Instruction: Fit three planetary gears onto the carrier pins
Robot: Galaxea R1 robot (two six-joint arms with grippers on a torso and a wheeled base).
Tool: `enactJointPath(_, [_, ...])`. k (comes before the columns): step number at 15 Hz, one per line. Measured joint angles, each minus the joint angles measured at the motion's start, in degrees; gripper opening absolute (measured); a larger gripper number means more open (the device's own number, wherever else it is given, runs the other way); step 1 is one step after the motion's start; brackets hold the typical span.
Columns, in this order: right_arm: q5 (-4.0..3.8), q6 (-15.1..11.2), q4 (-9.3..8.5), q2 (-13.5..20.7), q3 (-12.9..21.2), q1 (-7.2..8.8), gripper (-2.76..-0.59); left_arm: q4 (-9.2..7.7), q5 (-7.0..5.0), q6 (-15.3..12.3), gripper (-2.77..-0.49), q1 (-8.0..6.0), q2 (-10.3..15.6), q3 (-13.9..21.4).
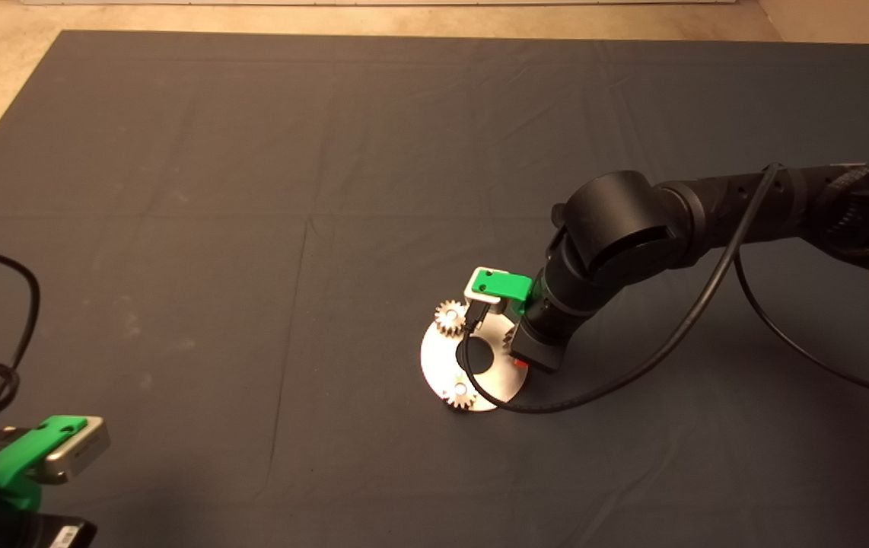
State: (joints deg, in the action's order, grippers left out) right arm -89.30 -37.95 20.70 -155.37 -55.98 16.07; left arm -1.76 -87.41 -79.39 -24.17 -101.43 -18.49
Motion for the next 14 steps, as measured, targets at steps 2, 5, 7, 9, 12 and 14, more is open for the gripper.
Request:
enactJointPath(2, [-0.34, 0.0, 0.0, -0.23, 0.0, 0.0, -2.32, 0.0, 0.0, 0.0, -1.08, 0.0, -0.01, 0.02])
enactJointPath(5, [-0.3, 0.0, 0.0, -0.39, 0.0, -0.02, -2.32, -0.02, 0.0, 0.0, -1.08, 0.0, -0.01, 0.02])
enactJointPath(7, [-0.28, 0.0, 0.02, -0.39, -0.01, -0.02, -2.32, -0.01, 0.0, 0.0, -1.08, 0.0, -0.01, 0.02])
enactJointPath(9, [-0.28, 0.0, 0.01, -0.37, -0.02, -0.02, -2.32, -0.01, 0.0, 0.0, -1.08, 0.0, -0.01, 0.02])
enactJointPath(12, [-0.21, 0.0, 0.0, -0.37, -0.13, -0.02, -2.32, -0.02, 0.0, 0.0, -1.08, 0.0, -0.01, 0.02])
enactJointPath(14, [-0.15, 0.0, 0.0, -0.37, -0.27, 0.0, -2.32, -0.02, 0.0, 0.0, -1.08, 0.0, -0.01, 0.02])
